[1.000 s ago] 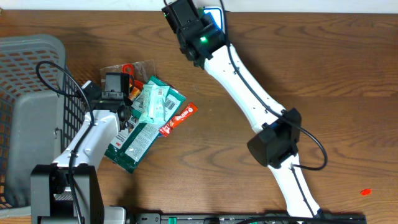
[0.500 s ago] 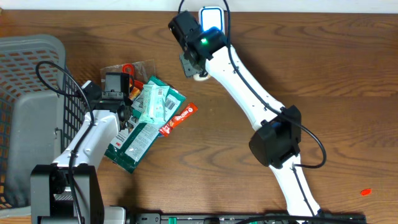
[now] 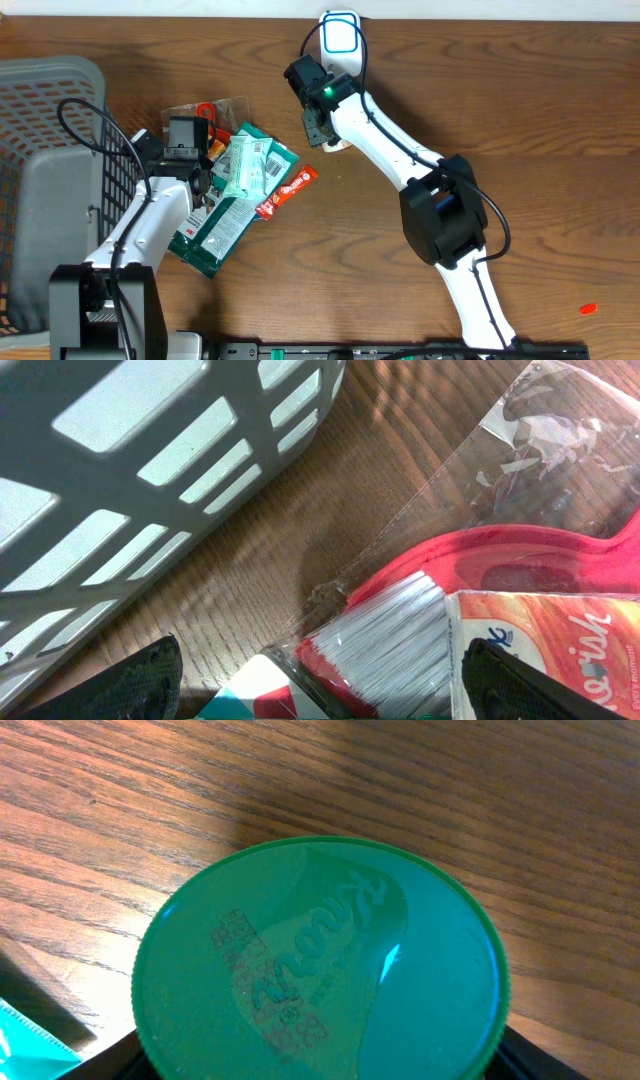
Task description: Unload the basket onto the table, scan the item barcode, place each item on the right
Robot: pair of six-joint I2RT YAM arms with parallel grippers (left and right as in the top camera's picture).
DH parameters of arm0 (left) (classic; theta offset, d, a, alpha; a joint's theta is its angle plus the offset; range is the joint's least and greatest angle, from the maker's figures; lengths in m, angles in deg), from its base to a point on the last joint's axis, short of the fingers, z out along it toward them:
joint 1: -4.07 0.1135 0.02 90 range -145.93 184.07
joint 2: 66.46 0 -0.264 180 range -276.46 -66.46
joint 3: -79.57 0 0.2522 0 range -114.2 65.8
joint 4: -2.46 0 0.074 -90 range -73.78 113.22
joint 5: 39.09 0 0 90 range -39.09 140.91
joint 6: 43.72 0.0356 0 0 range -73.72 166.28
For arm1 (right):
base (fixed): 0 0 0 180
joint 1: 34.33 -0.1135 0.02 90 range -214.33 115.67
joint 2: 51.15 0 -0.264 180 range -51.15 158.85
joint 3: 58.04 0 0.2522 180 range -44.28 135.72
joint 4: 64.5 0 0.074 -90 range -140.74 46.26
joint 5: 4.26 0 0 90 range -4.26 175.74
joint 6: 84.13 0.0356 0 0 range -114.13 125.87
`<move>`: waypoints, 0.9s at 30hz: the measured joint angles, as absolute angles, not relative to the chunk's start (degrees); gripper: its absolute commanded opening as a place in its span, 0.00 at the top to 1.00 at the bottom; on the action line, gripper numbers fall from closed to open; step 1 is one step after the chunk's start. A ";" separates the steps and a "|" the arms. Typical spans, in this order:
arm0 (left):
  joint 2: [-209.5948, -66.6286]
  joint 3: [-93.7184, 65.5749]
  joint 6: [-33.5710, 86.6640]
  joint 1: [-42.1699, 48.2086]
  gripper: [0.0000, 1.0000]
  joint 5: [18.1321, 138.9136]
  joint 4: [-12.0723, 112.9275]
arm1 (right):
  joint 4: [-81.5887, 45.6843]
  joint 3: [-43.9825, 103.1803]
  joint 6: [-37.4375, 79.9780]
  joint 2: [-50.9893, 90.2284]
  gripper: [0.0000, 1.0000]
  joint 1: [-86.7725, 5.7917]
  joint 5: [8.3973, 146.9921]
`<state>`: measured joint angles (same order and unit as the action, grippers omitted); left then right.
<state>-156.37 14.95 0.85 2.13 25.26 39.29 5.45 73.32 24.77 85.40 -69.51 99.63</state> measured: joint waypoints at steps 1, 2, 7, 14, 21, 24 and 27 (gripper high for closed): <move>-156.37 14.95 0.83 2.13 0.11 25.26 39.27 | 5.27 73.28 24.77 85.40 0.99 -69.51 99.69; -156.37 14.95 0.83 2.13 0.11 25.26 39.25 | 5.05 73.24 24.75 85.40 0.99 -69.53 99.67; -156.37 14.95 0.83 2.13 0.11 25.26 39.25 | 3.24 72.78 24.09 85.40 0.99 -69.51 99.21; -156.37 14.95 0.83 2.13 0.11 25.26 39.18 | 3.00 72.71 23.19 85.35 0.99 -69.20 98.78; -156.37 14.95 0.83 2.16 0.11 25.26 39.14 | 4.75 71.47 23.15 83.41 0.99 -65.99 98.10; -156.37 14.95 0.83 2.13 0.11 25.26 39.12 | 6.36 71.38 22.89 80.63 0.99 -62.51 99.89; -156.37 14.95 0.83 2.13 0.11 25.26 39.12 | 6.80 71.38 22.34 78.12 0.99 -59.41 101.14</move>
<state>-156.37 14.95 0.83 2.13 25.26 39.12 6.80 71.38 22.34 78.12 -59.41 101.14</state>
